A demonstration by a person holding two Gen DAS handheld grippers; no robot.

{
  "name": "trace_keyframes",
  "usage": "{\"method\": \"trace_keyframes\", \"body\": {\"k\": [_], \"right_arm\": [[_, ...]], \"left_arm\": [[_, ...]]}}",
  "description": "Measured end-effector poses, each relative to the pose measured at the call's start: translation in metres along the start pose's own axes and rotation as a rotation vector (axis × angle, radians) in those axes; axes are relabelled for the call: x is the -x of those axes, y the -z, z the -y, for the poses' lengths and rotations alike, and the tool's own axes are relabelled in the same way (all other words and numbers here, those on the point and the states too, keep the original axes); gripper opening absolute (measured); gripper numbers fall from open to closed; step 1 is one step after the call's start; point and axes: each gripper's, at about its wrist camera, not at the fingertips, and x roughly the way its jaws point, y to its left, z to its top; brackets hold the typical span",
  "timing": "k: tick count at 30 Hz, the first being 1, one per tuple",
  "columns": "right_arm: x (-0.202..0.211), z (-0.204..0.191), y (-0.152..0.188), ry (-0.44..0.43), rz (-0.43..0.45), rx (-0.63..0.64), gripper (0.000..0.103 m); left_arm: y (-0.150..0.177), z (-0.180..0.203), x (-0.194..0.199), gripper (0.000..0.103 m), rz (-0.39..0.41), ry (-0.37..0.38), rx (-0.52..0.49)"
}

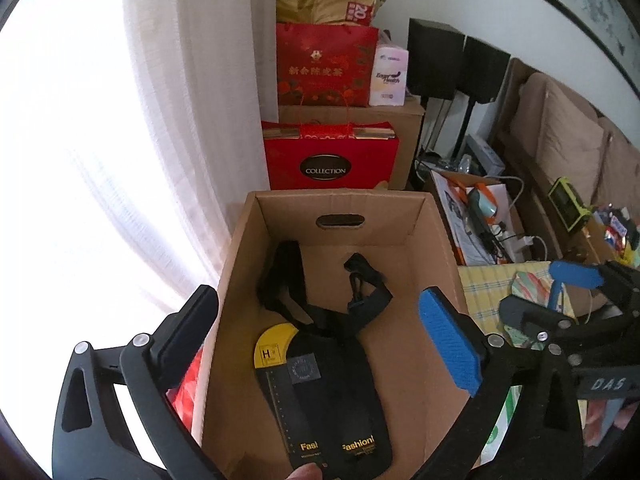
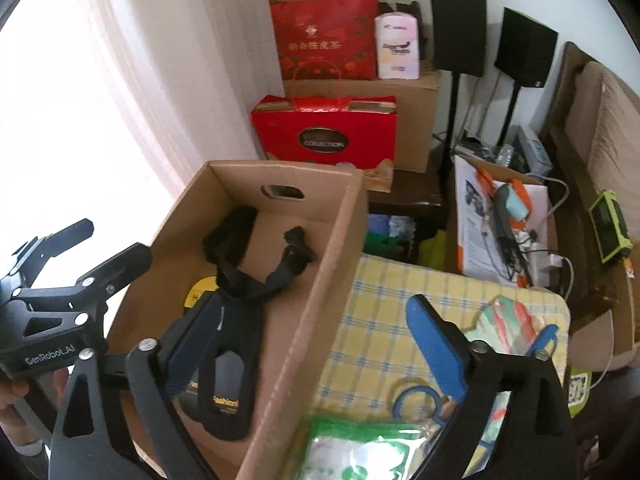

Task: Organize objects
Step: 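Open both tools to release the strap into the box, then withdraw both tools from the box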

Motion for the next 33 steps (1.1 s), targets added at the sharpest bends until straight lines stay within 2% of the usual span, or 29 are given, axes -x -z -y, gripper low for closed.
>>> {"method": "trace_keyframes", "body": {"k": [2,7,19,26,29,33], "right_arm": [[0.007,0.002,0.003,0.009,0.010,0.001,0.103],[0.028,0.009,0.009,0.060,0.051,-0.002,0.103],[0.064,0.023,0.036,0.125,0.111,-0.018,0.103],[0.085,0.026,0.051,0.136,0.143,-0.026,0.103],[0.093,0.028,0.060,0.129,0.154,-0.028,0.103],[0.105,0.035,0.078,0.134,0.158,-0.025,0.103]], "left_arm": [[0.005,0.003,0.004,0.103,0.004,-0.003,-0.003],[0.012,0.007,0.014,0.103,0.009,0.000,0.002],[0.034,0.017,0.056,0.103,0.124,0.049,0.043],[0.049,0.027,0.072,0.103,0.123,0.068,0.045],[0.058,0.030,0.076,0.103,0.105,0.114,0.057],[0.073,0.041,0.082,0.103,0.091,0.127,0.027]]}}
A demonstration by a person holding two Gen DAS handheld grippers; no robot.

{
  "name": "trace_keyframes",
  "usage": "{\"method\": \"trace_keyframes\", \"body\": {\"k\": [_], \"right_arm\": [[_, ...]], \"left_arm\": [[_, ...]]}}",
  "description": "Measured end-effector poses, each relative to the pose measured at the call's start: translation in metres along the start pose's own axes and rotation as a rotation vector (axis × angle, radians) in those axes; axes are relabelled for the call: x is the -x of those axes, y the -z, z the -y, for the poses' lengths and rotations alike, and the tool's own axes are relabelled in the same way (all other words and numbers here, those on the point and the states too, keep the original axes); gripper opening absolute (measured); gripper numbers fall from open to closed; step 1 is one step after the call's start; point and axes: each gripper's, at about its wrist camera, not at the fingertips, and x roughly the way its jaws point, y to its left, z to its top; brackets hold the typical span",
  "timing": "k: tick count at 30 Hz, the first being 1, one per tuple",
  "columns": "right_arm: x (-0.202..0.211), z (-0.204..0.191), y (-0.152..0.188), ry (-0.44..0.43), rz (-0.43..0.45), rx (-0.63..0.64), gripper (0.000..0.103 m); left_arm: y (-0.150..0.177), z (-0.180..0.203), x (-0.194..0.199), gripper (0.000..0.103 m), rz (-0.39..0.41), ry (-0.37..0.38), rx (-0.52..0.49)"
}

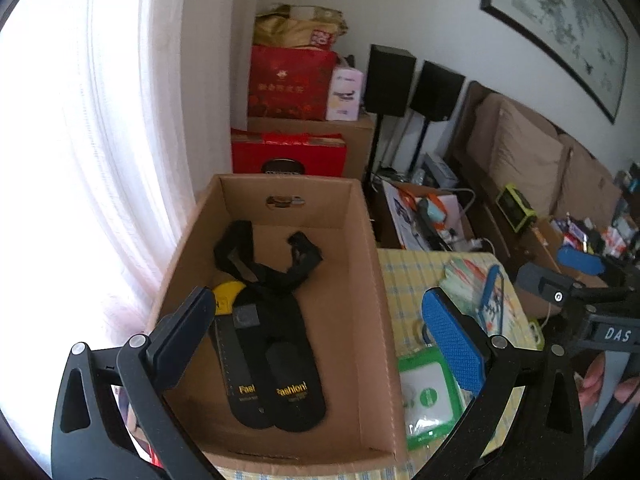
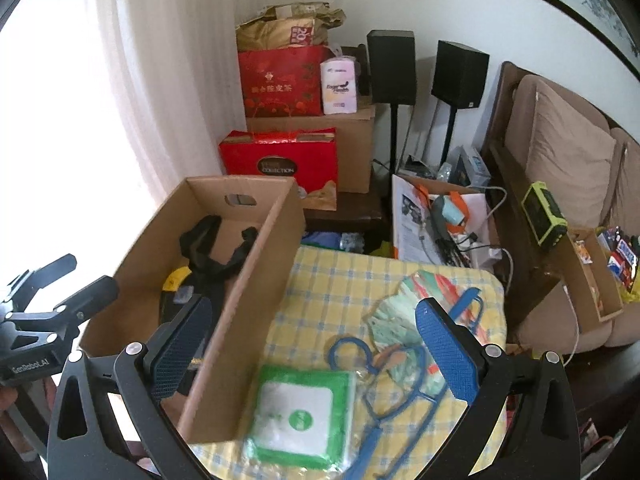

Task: Organize objects
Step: 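Withdraw both tools from the box, then move both tools over the blue hanger on the table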

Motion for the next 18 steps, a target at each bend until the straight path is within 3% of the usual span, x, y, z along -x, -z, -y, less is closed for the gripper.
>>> {"method": "trace_keyframes", "body": {"k": [8,18], "right_arm": [[0.012,0.037,0.033,0.042,-0.019,-0.046,0.103],[0.013,0.095,0.091,0.143,-0.048,-0.148,0.103]], "left_arm": [[0.026,0.020,0.004,0.103,-0.046,0.147,0.021],[0.069,0.074,-0.002,0.103,-0.070,0.212,-0.091]]}}
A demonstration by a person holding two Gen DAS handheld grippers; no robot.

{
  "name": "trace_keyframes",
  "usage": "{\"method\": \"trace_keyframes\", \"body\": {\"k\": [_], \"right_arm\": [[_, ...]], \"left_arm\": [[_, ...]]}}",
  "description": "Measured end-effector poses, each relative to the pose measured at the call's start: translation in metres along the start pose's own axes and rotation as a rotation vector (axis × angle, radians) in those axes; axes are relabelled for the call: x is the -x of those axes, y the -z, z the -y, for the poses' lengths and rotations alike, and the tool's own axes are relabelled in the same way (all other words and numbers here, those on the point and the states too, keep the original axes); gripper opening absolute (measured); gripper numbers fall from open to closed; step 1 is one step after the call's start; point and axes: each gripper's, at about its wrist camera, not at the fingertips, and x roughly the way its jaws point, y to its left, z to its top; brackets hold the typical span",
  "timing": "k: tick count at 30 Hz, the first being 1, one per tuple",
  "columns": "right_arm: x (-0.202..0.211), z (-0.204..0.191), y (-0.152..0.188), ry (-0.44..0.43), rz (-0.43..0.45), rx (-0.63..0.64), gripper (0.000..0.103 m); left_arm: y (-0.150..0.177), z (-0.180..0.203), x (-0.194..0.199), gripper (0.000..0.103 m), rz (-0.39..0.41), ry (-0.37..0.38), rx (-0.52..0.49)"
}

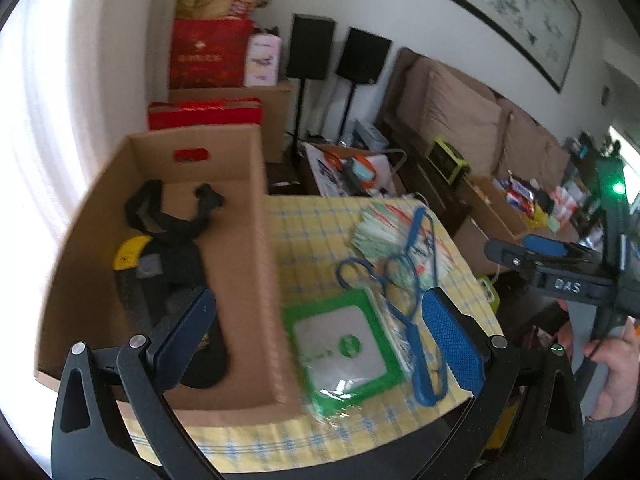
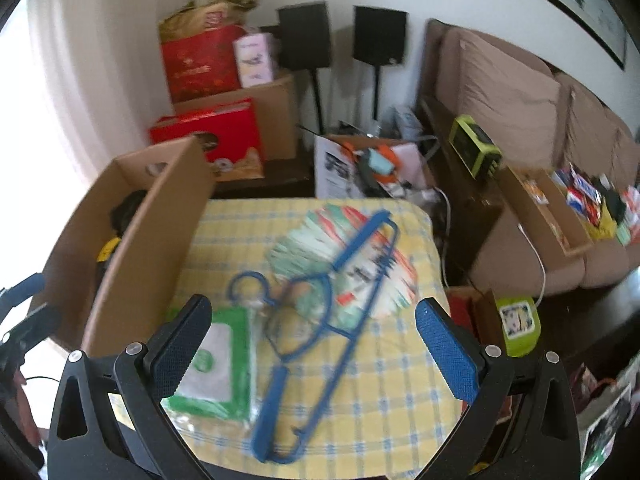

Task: Organize objects
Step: 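Move both tools over the blue hanger on the table, then close the left tool on the hanger hook bar while the right tool grips its arm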

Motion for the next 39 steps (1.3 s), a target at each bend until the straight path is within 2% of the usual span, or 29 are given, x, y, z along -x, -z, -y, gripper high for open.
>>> {"method": "trace_keyframes", "body": {"k": [4,12,15,18,19,20,22,25,28,30,32,35,39], "right_arm": [[-0.011,0.017,0.021,0.025,-0.028,-0.024,0.103],[-0.039,0.045,0.052,-0.027,-0.096,-0.125,0.098],[-0.046,0.048,0.060,-0.015,-0.116,-0.133,0.091],[-0.052,0.049,0.068,-0.020,-0.137,-0.141,0.080],[-0.054,0.050,0.070,-0.022,-0.143,-0.142,0.073],[-0.055,0.050,0.073,-0.022,-0.150,-0.142,0.066],[-0.059,0.051,0.077,-0.016,-0.166,-0.141,0.059],[-0.064,0.054,0.083,-0.032,-0.187,-0.156,0.058],[-0.067,0.057,0.087,-0.032,-0.191,-0.171,0.057],[-0.069,0.057,0.088,-0.038,-0.196,-0.176,0.053],[-0.073,0.058,0.088,-0.048,-0.205,-0.180,0.044],[-0.081,0.056,0.090,-0.057,-0.223,-0.179,0.033],[-0.090,0.052,0.094,-0.094,-0.245,-0.190,0.031]], "left_arm": [[0.016,0.027,-0.011,0.103,-0.013,0.014,-0.057],[0.047,0.075,-0.031,0.103,-0.054,0.045,-0.148],[0.056,0.086,-0.039,0.103,-0.072,0.037,-0.175],[0.064,0.093,-0.048,0.102,-0.098,0.038,-0.194],[0.066,0.095,-0.052,0.101,-0.105,0.038,-0.194],[0.068,0.096,-0.056,0.099,-0.115,0.041,-0.191],[0.071,0.098,-0.065,0.095,-0.147,0.055,-0.177],[0.080,0.103,-0.078,0.090,-0.188,0.062,-0.172],[0.089,0.108,-0.091,0.078,-0.225,0.059,-0.189],[0.094,0.109,-0.100,0.068,-0.260,0.068,-0.181],[0.099,0.108,-0.109,0.064,-0.295,0.082,-0.157],[0.103,0.106,-0.118,0.062,-0.320,0.091,-0.132],[0.108,0.110,-0.124,0.061,-0.334,0.080,-0.142]]}}
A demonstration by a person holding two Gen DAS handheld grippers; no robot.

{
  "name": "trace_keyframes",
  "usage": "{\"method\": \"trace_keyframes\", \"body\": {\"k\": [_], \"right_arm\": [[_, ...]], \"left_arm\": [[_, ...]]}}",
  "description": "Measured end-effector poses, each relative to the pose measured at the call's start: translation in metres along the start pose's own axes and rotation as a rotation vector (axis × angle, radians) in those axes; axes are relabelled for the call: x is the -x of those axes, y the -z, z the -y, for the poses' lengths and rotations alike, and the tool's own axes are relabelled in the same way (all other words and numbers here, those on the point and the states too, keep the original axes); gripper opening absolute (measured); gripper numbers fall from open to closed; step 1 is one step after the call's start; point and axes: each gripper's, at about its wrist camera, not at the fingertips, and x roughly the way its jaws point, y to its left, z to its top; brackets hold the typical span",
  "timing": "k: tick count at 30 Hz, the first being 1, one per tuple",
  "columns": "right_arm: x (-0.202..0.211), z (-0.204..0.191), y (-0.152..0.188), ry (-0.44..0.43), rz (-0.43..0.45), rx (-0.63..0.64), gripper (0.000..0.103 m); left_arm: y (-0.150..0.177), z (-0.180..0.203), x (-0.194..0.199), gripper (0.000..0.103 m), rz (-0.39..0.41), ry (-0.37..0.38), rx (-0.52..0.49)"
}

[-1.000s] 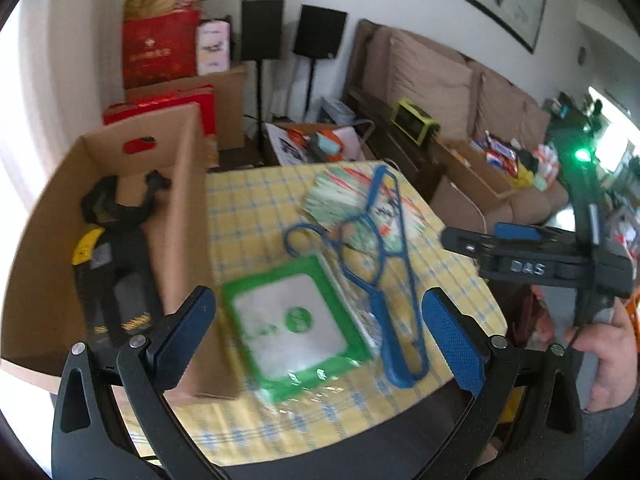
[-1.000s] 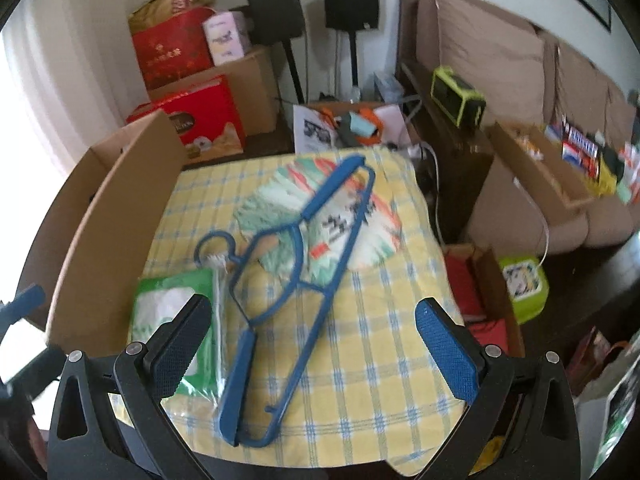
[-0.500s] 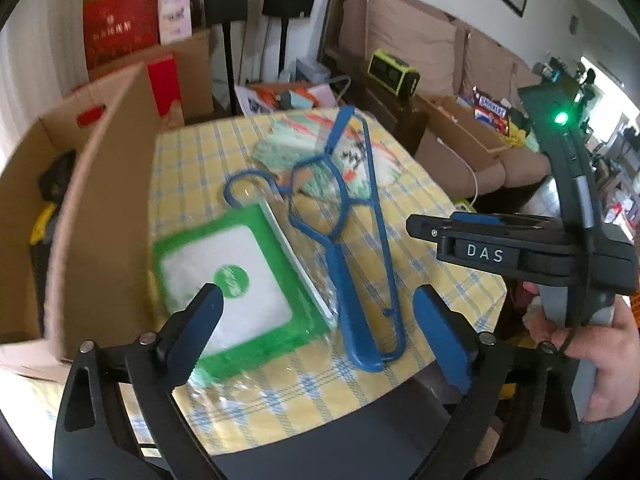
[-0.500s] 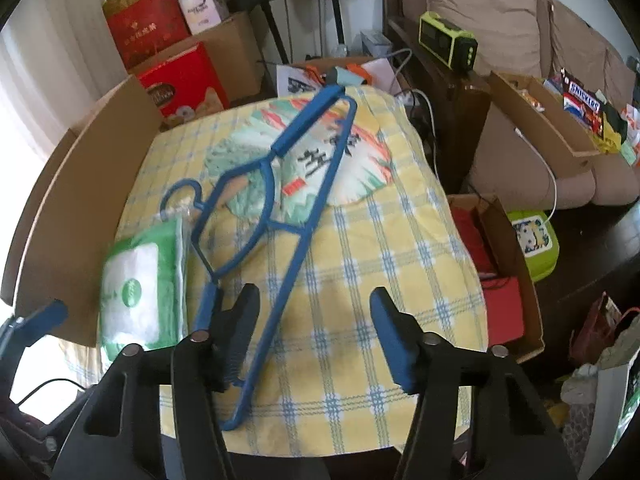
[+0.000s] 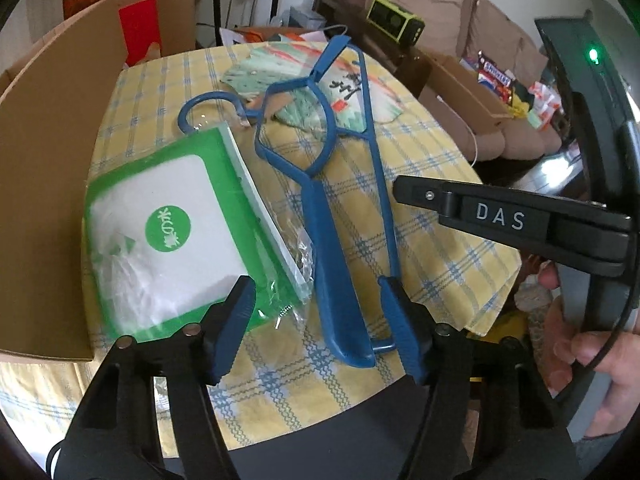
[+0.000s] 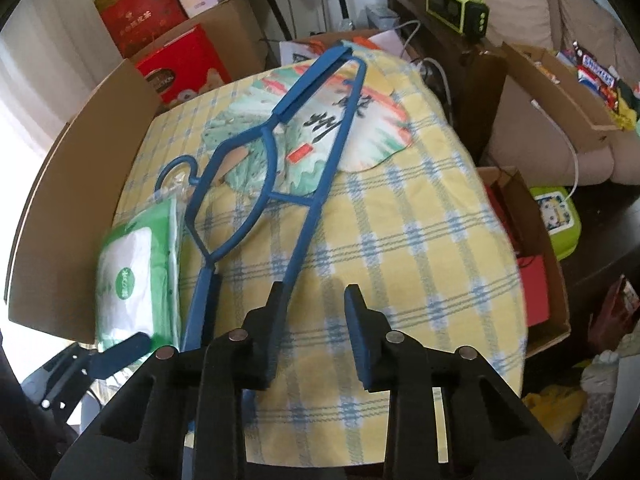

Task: Organize objects
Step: 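Close the left tool on the hanger hook bar while the right tool grips its arm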

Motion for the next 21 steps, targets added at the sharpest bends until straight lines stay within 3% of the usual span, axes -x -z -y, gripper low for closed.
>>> {"method": "trace_keyframes", "body": {"k": [4,10,12,14,21], "right_arm": [[-0.007,-0.001,0.004,-0.024,-0.016,-0.012,0.030],[-0.008,-0.008,0.007,-0.037,-0.011,0.002,0.030],[-0.009,-0.013,0.007,-0.043,-0.009,0.012,0.029],[-0.010,-0.016,0.009,-0.053,-0.009,0.016,0.020],[-0.007,-0.013,0.011,-0.063,0.012,-0.005,0.012]], "left_arm": [[0.001,0.011,-0.004,0.056,0.005,-0.050,-0.050],[0.002,0.019,-0.010,0.029,-0.002,-0.065,-0.079],[0.001,0.017,-0.010,0.027,-0.002,-0.045,-0.065],[0.001,0.016,-0.010,0.025,0.001,-0.032,-0.060],[0.001,0.011,-0.004,0.023,0.028,0.003,-0.035]]}}
